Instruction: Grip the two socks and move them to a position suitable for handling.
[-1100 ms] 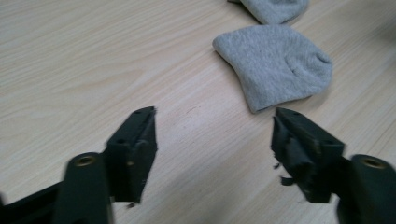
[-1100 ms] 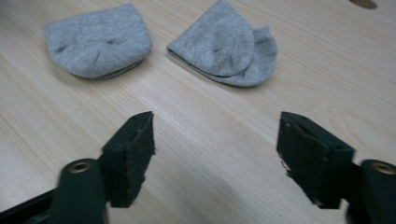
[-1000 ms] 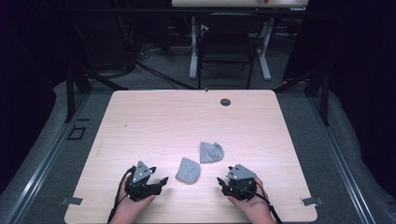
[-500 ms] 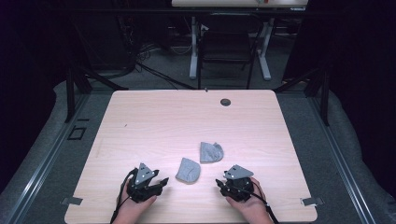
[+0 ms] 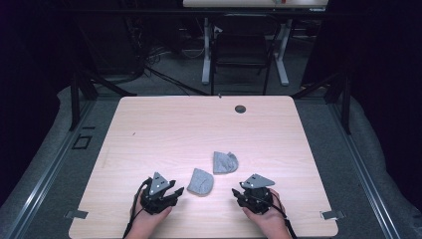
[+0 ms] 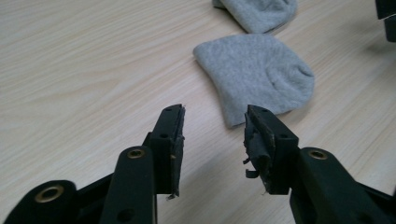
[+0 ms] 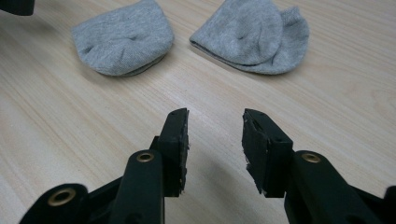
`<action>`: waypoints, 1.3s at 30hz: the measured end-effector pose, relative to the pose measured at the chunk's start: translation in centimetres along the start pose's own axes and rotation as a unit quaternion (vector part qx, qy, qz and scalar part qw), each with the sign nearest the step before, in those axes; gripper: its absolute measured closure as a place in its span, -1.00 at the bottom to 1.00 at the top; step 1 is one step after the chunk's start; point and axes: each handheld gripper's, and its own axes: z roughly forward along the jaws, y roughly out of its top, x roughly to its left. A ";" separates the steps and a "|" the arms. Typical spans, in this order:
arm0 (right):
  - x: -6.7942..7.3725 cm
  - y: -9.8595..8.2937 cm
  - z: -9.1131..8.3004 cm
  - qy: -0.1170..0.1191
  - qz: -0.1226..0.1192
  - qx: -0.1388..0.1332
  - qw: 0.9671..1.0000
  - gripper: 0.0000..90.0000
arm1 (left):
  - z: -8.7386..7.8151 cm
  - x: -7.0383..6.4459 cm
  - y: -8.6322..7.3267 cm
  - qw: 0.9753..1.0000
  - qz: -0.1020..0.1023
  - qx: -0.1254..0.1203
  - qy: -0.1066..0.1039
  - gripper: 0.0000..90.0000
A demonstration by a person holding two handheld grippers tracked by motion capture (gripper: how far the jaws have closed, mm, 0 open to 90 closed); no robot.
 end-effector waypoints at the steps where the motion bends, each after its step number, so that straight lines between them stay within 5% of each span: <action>1: 0.0 0.0 0.0 0.001 0.000 0.001 1.000 0.35 | 0.1 -0.1 0.2 1.000 0.004 0.002 -0.001 0.31; 10: 0.0 0.0 0.0 0.001 -0.002 -0.002 1.000 0.36 | 1.4 -1.0 1.4 1.000 0.022 0.011 -0.006 0.60; 16: -0.2 -0.1 0.1 0.002 0.001 -0.002 1.000 0.36 | 2.3 -0.8 2.1 1.000 0.016 0.005 -0.015 0.99; 26: -0.4 -0.1 0.1 0.002 0.003 0.001 1.000 0.36 | 3.9 -0.7 2.1 0.999 0.024 0.029 -0.017 1.00; 39: -0.3 -0.2 0.2 0.006 0.000 0.002 1.000 0.36 | 4.1 -1.6 1.7 0.997 0.043 0.052 -0.026 0.99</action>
